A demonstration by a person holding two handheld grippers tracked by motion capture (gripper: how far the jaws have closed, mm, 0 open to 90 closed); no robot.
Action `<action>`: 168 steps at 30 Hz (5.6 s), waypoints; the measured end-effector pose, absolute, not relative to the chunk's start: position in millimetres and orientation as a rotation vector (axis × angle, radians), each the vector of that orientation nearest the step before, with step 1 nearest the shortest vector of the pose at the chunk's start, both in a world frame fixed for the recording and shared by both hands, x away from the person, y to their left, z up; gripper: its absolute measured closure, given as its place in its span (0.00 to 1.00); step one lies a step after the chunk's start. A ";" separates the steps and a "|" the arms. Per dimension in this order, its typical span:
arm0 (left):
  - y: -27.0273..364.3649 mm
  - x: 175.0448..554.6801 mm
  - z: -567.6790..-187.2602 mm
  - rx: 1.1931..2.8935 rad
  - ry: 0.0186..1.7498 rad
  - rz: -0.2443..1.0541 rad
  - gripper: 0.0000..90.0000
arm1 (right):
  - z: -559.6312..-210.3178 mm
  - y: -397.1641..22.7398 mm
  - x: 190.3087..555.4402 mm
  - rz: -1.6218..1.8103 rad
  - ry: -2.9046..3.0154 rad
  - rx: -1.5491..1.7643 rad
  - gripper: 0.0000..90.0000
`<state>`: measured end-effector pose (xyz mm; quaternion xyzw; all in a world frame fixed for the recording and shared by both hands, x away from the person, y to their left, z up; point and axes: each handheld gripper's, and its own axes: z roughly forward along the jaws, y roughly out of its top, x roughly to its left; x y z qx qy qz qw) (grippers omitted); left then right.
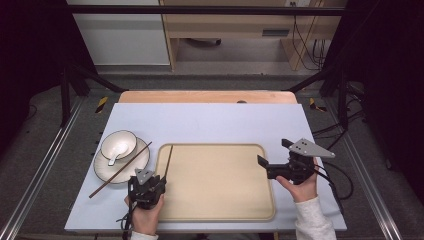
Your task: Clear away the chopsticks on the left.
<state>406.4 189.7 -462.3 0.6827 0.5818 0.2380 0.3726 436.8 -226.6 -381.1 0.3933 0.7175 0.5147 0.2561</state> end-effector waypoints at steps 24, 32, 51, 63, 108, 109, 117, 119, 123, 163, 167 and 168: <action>236.9 418.1 -423.6 1.890 1.090 0.524 0.31 | -375.6 -233.6 433.1 1.420 1.914 1.074 0.01; 260.7 407.0 -427.0 1.937 1.031 0.569 0.26 | -376.6 -232.3 433.5 1.413 1.921 1.075 0.01; 314.4 404.3 -442.4 1.974 1.141 0.593 0.25 | -380.4 -228.0 435.9 1.396 1.945 1.069 0.01; 339.4 429.7 -453.2 1.995 1.222 0.621 0.37 | -381.3 -226.6 436.8 1.394 1.948 1.071 0.01; 304.9 423.9 -439.6 2.050 1.163 0.569 0.93 | -380.5 -228.7 436.3 1.392 1.947 1.067 0.01; 302.0 422.9 -439.2 2.040 1.166 0.567 0.93 | -380.5 -228.8 436.2 1.392 1.946 1.068 0.00; 281.0 415.5 -437.1 1.988 1.195 0.572 0.93 | -380.1 -229.4 435.8 1.393 1.941 1.071 0.01; 275.4 413.3 -437.0 1.980 1.200 0.574 0.93 | -379.9 -229.7 435.6 1.393 1.941 1.071 0.00; 264.2 409.1 -437.3 1.960 1.216 0.586 0.93 | -380.0 -229.6 435.7 1.393 1.940 1.071 0.01; 178.1 386.5 -445.4 1.717 1.372 0.685 0.93 | -379.6 -225.3 434.8 1.406 1.956 1.051 0.01; 172.8 386.3 -453.9 1.712 1.385 0.664 0.93 | -380.6 -223.9 435.3 1.404 1.962 1.057 0.01; 171.7 386.3 -455.4 1.715 1.387 0.663 0.93 | -380.8 -223.7 435.5 1.403 1.963 1.056 0.01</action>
